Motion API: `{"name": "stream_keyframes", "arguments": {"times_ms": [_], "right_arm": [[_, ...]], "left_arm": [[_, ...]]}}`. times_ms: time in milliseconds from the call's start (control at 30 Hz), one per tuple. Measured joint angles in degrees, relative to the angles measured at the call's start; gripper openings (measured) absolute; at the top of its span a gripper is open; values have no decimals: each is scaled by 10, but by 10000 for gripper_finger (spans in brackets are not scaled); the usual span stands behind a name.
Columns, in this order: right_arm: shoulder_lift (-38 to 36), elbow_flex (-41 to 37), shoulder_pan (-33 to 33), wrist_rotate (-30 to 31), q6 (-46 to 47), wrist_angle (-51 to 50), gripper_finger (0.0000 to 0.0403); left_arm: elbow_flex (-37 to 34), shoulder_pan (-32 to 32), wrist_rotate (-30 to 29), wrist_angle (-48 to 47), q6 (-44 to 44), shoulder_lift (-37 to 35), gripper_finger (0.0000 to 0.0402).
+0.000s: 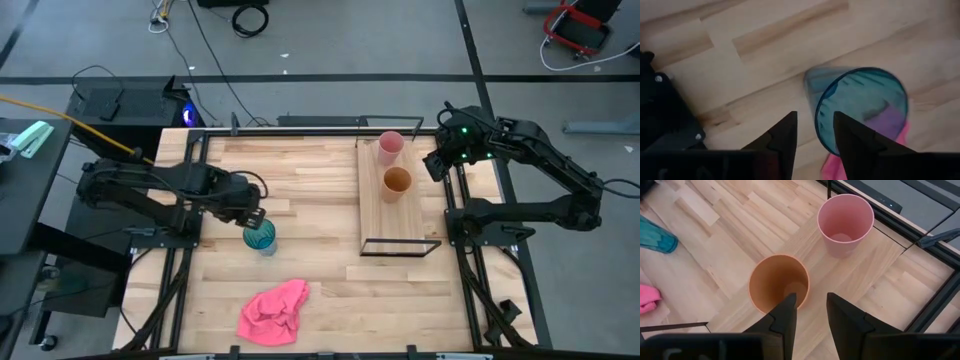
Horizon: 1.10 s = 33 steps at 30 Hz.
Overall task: Stack small to large cups/mugs on shelf
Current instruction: Put the blue cup on the shelf
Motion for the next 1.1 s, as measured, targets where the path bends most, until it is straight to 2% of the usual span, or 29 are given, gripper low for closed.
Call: {"name": "stream_keyframes", "arguments": {"times_ms": [367, 833, 1100], "right_arm": [[0, 0, 0, 0, 0, -1, 115], [0, 0, 0, -4, -2, -2, 115], [0, 0, 0, -5, -2, -5, 115]], "left_arm": [[0, 0, 17, 0, 29, 48, 158], [0, 0, 21, 24, 47, 95, 157], [0, 0, 21, 15, 49, 110, 137]]}}
